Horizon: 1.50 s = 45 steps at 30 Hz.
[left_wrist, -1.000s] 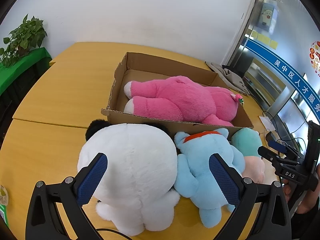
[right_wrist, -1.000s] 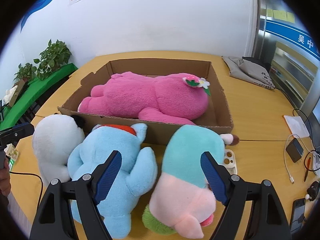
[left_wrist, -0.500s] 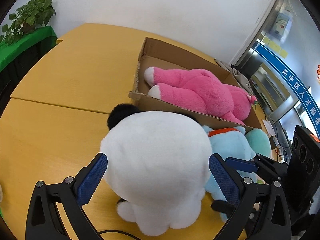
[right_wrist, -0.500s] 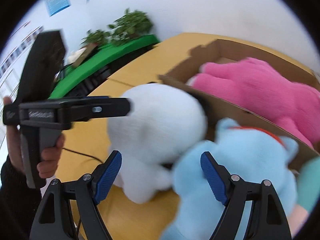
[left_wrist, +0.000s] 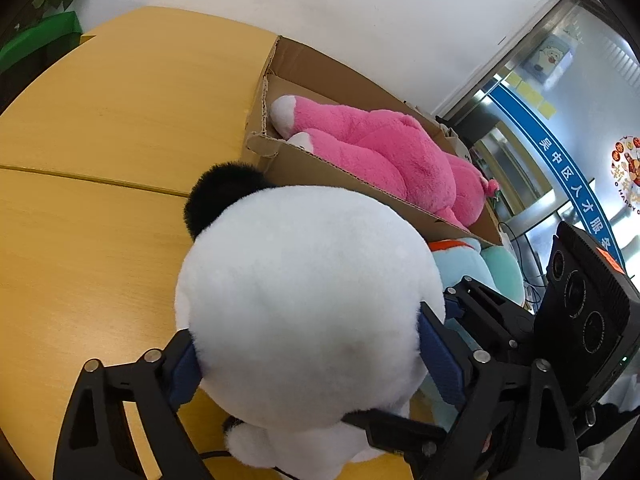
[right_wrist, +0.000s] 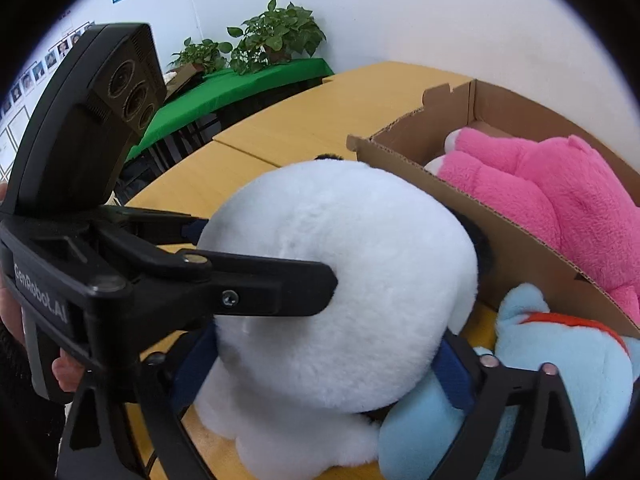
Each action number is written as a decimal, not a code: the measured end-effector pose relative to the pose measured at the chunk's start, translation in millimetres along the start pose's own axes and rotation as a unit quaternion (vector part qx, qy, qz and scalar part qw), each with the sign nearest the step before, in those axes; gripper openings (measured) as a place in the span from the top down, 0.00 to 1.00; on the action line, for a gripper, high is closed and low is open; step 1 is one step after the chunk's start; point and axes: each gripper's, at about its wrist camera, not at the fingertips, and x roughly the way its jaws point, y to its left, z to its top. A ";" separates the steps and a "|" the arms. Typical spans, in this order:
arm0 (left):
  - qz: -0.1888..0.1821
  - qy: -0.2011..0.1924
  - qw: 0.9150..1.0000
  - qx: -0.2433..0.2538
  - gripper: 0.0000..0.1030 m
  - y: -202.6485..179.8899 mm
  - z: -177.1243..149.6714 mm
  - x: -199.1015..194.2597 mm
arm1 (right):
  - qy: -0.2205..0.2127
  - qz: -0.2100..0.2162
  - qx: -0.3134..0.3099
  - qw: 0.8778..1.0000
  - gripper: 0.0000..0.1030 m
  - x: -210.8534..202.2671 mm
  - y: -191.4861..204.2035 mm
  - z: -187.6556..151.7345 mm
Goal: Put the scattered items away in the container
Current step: 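Close both grippers on the white panda plush from either side, then lift the white panda with both grippers and lower it into the box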
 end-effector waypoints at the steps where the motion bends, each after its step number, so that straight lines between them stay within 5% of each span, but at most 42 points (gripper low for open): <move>1: -0.002 -0.004 1.000 -0.003 0.14 -2.1 -0.3 -6.8 | -0.006 0.004 0.000 1.000 0.21 -6.1 -0.6 0.4; 7: -0.010 -0.058 0.998 0.031 0.14 -45.5 21.8 -56.4 | -0.071 0.006 -0.010 0.997 0.24 -60.0 2.4 23.0; 12: 0.000 -0.088 0.991 0.097 0.14 -92.1 86.2 -65.2 | -0.127 0.000 -0.004 0.992 0.24 -97.7 -30.8 71.4; 18: -0.012 -0.076 0.988 0.131 0.14 -124.4 195.1 -22.5 | -0.141 -0.025 0.043 0.989 0.24 -96.4 -109.0 151.3; 25: 0.006 -0.020 0.994 0.112 0.13 -79.6 291.7 83.7 | -0.087 0.003 0.154 0.984 0.24 -18.6 -221.2 211.5; 29: 0.012 0.028 0.996 0.079 0.13 -42.1 307.6 152.2 | -0.042 -0.005 0.189 0.981 0.24 38.3 -259.3 212.0; 34: 0.040 0.037 0.997 0.063 0.10 -20.6 303.2 192.6 | -0.005 -0.013 0.216 0.976 0.24 86.9 -277.4 200.5; 41: 0.057 0.012 0.995 0.082 0.06 -31.2 299.3 173.6 | -0.009 -0.023 0.217 0.976 0.12 92.3 -263.7 202.8; 45: 0.081 -0.045 0.989 0.116 0.06 -44.1 292.5 113.7 | -0.053 -0.022 0.185 0.981 0.12 38.0 -242.4 198.9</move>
